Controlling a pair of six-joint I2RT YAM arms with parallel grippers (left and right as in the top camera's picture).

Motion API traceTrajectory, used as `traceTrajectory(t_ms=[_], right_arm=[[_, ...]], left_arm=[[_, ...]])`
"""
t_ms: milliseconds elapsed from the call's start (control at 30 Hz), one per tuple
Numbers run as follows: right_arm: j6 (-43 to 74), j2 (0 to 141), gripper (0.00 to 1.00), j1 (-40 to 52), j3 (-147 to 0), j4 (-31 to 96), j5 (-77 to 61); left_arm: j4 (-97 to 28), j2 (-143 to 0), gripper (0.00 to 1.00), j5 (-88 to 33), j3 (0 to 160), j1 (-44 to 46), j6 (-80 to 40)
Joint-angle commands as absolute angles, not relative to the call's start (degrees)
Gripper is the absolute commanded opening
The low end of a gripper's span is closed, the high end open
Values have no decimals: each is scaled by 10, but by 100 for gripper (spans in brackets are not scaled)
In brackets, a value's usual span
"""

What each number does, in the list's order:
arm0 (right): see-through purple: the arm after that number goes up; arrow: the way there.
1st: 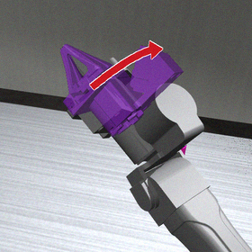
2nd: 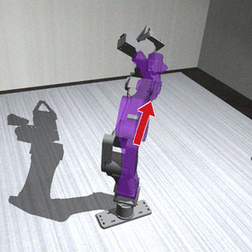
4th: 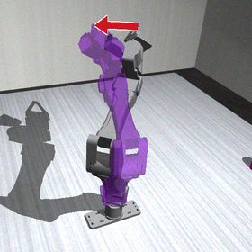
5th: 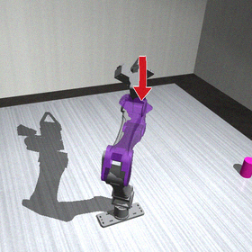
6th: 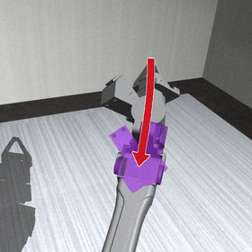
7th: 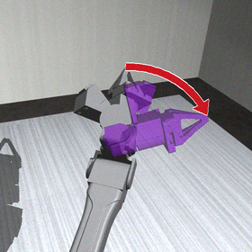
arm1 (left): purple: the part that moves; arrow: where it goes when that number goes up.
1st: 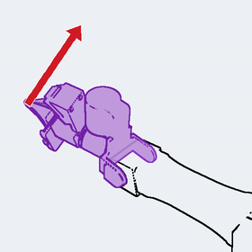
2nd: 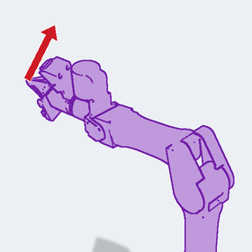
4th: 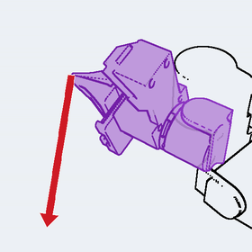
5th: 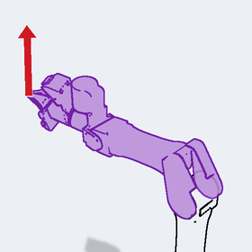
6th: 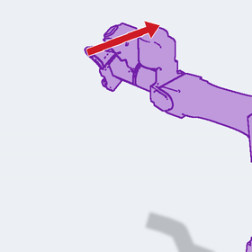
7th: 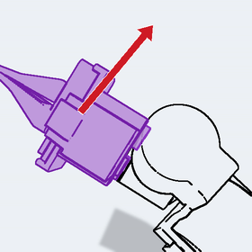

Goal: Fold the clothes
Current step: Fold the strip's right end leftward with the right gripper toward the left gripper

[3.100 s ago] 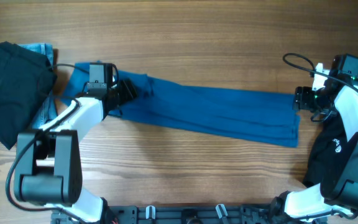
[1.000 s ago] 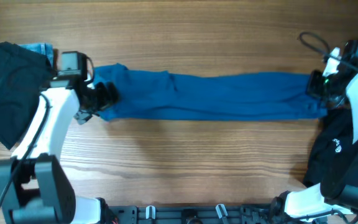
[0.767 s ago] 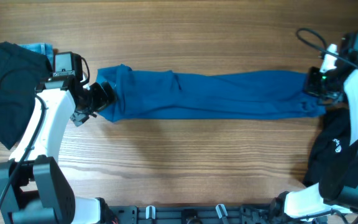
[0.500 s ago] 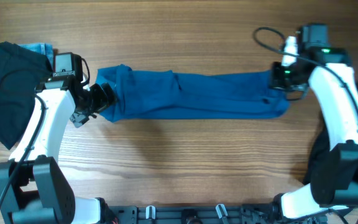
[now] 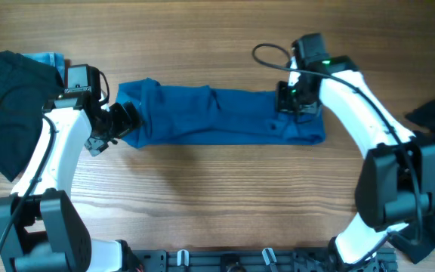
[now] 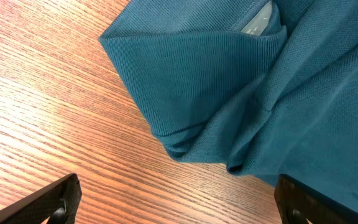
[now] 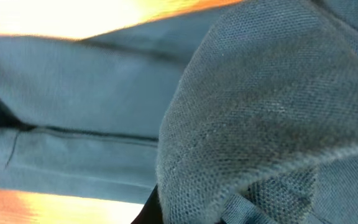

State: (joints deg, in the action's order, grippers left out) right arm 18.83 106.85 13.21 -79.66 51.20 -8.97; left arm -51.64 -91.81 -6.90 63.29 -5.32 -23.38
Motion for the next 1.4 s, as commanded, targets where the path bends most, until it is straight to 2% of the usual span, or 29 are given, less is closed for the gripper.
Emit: traceTrajectory(t_ms=[0,400,500,600,700,767,833,1033,1100,1267,1367], right_arm=[[201,1082,4,157,-803,497,-117],[211,1082,5,194,-803,465,-135],[211,1082,10,194,-803,463,-150],[211,1082,21,197,-803,457,-152],[209,1082,24,201,-803,452,-162],[172,1082,20,201,-803,442,-215],[136,1082,20,201,-803,435,-255],[117,1082,21,202,-803,434,-266],[105,1082,27,202,-803,435,-276],[106,1082,57,202,-803,437,-270],[106,1082,58,202,-803,439,-270]], left_arm=[[-517,-912,100,-70,641,-54,-230],[-517,-912,100,-70,641,-54,-230],[-517,-912,100,-70,641,-54,-230],[-517,-912,100,-70,641,-54,-230],[-517,-912,100,-70,641,-54,-230],[-517,-912,100,-70,641,-54,-230],[-517,-912,100,-70,641,-54,-230],[-517,-912,100,-70,641,-54,-230],[-517,-912,100,-70,641,-54,-230],[-518,-912,100,-70,640,-54,-230],[-520,-912,100,-70,640,-54,-230]])
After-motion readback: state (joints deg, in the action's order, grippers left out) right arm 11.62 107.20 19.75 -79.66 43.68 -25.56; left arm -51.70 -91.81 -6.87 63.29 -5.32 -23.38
